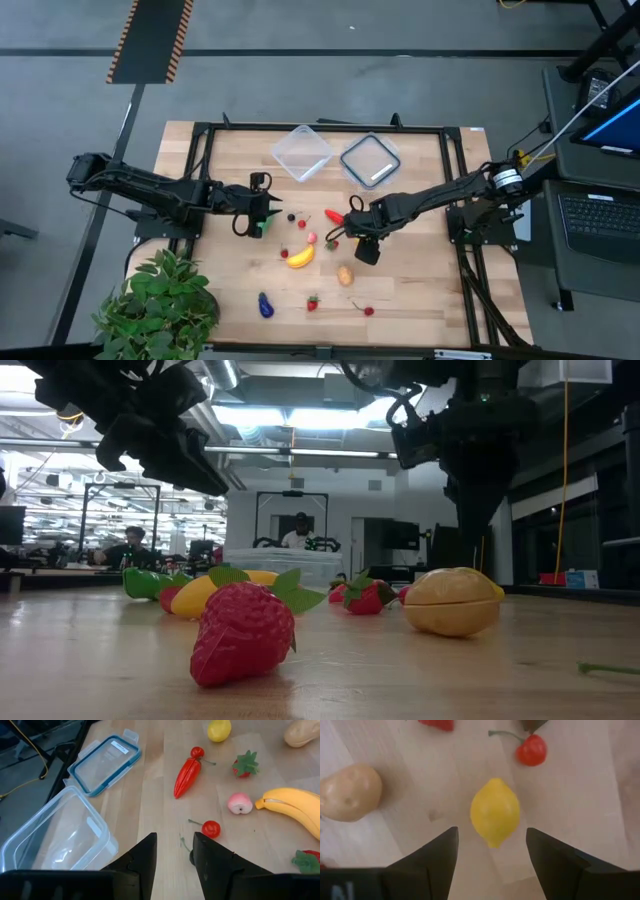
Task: Pick and placing Produce into tupperware
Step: Put the lemon into the transparent container
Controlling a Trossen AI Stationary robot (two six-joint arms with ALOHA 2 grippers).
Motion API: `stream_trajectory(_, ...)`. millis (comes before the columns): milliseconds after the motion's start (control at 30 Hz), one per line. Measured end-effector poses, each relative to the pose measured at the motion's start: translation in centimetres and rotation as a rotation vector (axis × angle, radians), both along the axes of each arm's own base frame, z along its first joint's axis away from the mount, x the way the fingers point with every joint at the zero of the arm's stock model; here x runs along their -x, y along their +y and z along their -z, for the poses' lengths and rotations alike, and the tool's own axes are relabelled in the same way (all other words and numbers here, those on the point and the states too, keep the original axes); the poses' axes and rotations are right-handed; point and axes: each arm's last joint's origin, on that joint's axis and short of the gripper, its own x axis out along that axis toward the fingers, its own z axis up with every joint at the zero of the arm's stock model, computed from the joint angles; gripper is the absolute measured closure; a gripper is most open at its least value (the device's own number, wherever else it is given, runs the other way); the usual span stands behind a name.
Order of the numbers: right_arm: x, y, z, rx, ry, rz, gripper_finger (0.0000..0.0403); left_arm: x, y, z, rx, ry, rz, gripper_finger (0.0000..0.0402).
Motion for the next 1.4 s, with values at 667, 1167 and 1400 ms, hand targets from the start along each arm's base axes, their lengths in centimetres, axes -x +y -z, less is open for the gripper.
stream_trajectory(667,-1.0,0.2,2.0,-0.003,0.001,0.017,0.0167,0.0,0.0,0.1,0.002,0.005,-0.001,0.0285)
stream_trajectory(1167,-1.2,0.3,2.5,-0.002,0.005,0.018,0.0167,0.1,0.0,0.1,0.002,0.009,-0.002,0.0282)
stream_trajectory(1400,-1.4,0.9,4.1,-0.008,0.057,-0.026,0.0167,0.1,0.0,0.1,0.002,0.011,-0.002,0.0288)
